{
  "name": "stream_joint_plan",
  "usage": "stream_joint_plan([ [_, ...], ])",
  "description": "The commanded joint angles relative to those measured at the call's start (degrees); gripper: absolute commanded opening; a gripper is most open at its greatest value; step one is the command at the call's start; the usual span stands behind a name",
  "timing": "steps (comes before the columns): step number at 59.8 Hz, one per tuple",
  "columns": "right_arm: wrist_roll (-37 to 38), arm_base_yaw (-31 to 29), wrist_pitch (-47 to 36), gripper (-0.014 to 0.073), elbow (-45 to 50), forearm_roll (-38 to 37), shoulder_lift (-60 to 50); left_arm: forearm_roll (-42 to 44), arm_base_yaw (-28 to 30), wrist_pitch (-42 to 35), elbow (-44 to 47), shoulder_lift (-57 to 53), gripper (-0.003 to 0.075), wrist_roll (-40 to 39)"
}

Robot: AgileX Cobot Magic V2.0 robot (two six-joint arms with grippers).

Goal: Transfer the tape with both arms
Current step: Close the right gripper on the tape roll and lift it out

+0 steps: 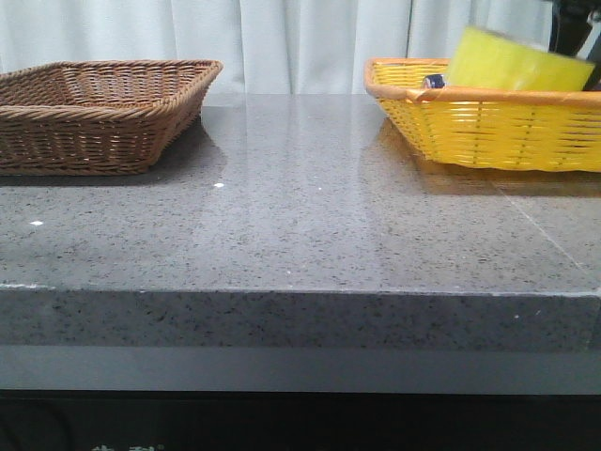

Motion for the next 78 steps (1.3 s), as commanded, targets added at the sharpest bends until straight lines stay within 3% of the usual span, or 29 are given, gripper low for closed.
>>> stream_joint_plan([
  [1,-2.24,-0.22,-1.44,0.0076,-2.29,1.15,-6.54,-0.57,-0.37,-3.91,-1.98,-0.27,0.0566,-0.02],
  [21,-12.36,0.82,-0.18,0.0076,-2.29,1.28,-16.64,-0.57,-0.37,-3.91,-1.98,-0.27,0.0566,-0.02],
  [38,-23.23,9.24,-1.61,0.0076,-2.29,4.1,-22.09,-0.57,-0.37,-3.91,-1.98,-0.27,0.0567,-0.02],
  [57,-34.42,19.19,-9.6,0.0076,-3.1,6.34,-19.99,-0.57,-0.37,-3.91,-1.98,-0.27,0.0566,-0.02],
  [78,-41.31,23.52,-8.34,0.0076,-12.12,6.34,-10.37,-0.57,-0.37,-3.91,-1.98,-0.27,0.0566,-0.02],
])
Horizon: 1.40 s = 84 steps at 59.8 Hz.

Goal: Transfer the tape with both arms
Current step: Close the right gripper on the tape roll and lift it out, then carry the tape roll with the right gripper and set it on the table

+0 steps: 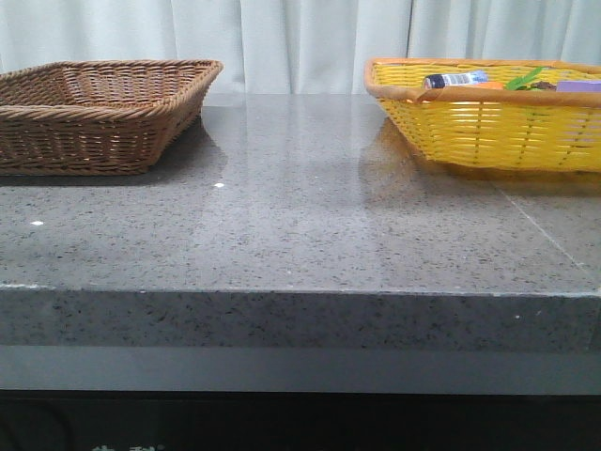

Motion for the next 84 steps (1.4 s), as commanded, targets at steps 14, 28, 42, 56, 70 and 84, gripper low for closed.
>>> stream_joint_plan([
  [14,-5.88,1.78,-3.99,0.0076,-9.6,1.81,5.9,-0.57,-0.37,-3.91,-1.98,-0.27,0.0567,-0.02],
  [28,-8.25,2.76,-3.99,0.0076,-10.41,1.81,10.7,-0.57,-0.37,-3.91,-1.98,-0.27,0.0567,-0.02],
  [42,-12.14,4.32,-3.79,0.0076,-10.41,0.19,14.76,-0.57,-0.37,-3.91,-1.98,-0.27,0.0566,-0.02],
  [56,-14.08,6.14,-3.79,0.0076,-10.41,-4.18,18.33,-0.57,-0.37,-3.91,-1.98,-0.27,0.0566,-0.02],
  [70,-14.08,7.48,-2.16,0.0078,-10.41,-8.91,21.46,-0.57,-0.37,-3.91,-1.98,-0.27,0.0566,-0.02],
  [84,-14.03,7.55,-1.92,0.0155,-10.41,-9.29,22.34,-0.57,-0.37,-3.91,-1.98,-0.27,0.0567,-0.02],
])
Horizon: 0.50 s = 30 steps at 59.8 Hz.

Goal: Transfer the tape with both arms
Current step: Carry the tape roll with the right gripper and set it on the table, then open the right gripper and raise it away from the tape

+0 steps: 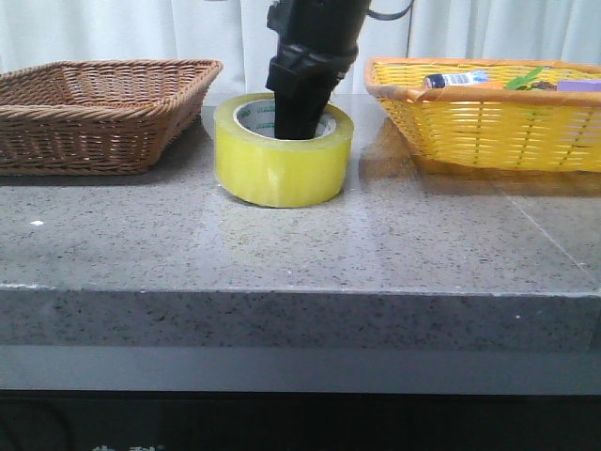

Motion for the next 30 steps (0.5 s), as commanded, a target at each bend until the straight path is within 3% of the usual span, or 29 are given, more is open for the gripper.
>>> stream_joint_plan([
  [1,-0.3,-0.11,-2.1,0.0174,-2.21,0.21,-3.8,-0.57,-0.37,-3.91,-1.98,-0.27,0.0567,-0.02],
  [7,0.47,-0.11,-2.66,0.0341,-2.21,0.26,-3.8,-0.57,-0.37,-3.91,-1.98,-0.27,0.0566,-0.02],
  [13,1.42,-0.11,-2.9,0.044,-2.27,0.42,-4.09,-0.57,-0.37,-3.91,-1.98,-0.27,0.0566,-0.02],
  [30,7.65,-0.11,-0.94,0.0445,-6.09,1.88,-8.11,-0.57,-0.37,-3.91,-1.98,-0.27,0.0567,-0.02],
])
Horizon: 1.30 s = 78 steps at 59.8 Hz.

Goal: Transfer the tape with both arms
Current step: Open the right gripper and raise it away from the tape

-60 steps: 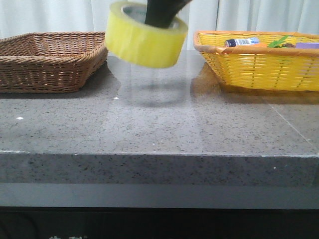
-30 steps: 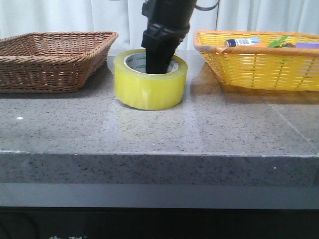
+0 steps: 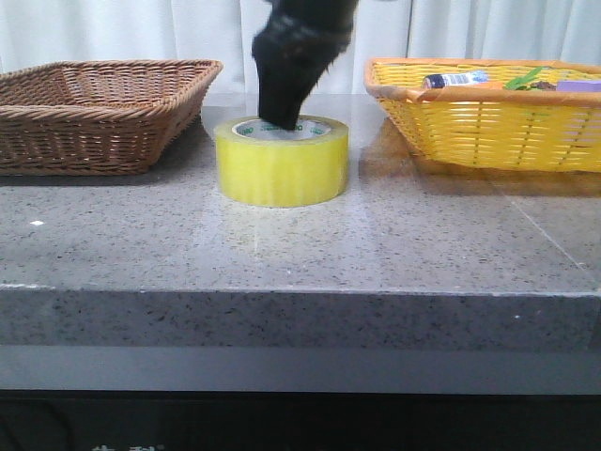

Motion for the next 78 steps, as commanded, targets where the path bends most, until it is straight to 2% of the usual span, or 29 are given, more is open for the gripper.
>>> stream_joint_plan([
  [1,3.2,-0.24,-0.84,0.0445,-3.08,1.02,-6.7,-0.57,-0.37,-3.93,-1.98,-0.27,0.0566,-0.02],
  [11,13.11,-1.77,1.82,0.0444,-2.29,1.06,-12.93,-0.57,-0.37,-3.93,-1.98,-0.27,0.0567,-0.02],
  [16,16.28,-3.38,0.89,0.0444,1.46,1.84,-18.01,-0.57,-0.37,-3.93,-1.98,-0.27,0.0567,-0.02],
  [43,16.28,-5.25,-13.44,0.0444,33.3,13.22,-46.44,-0.57,-0.37,-3.93,-1.98,-0.27,0.0566,-0.02],
  [59,16.28,-5.25,-20.73,0.0444,48.66,13.51,-61.07,-0.57,-0.37,-3.93,-1.98,-0.27,0.0566,-0.02],
  [78,16.28,-5.25,-26.9,0.0444,62.16,13.51,-76.17,-0.57,-0.37,-3.93,-1.98,-0.27,0.0566,-0.02],
])
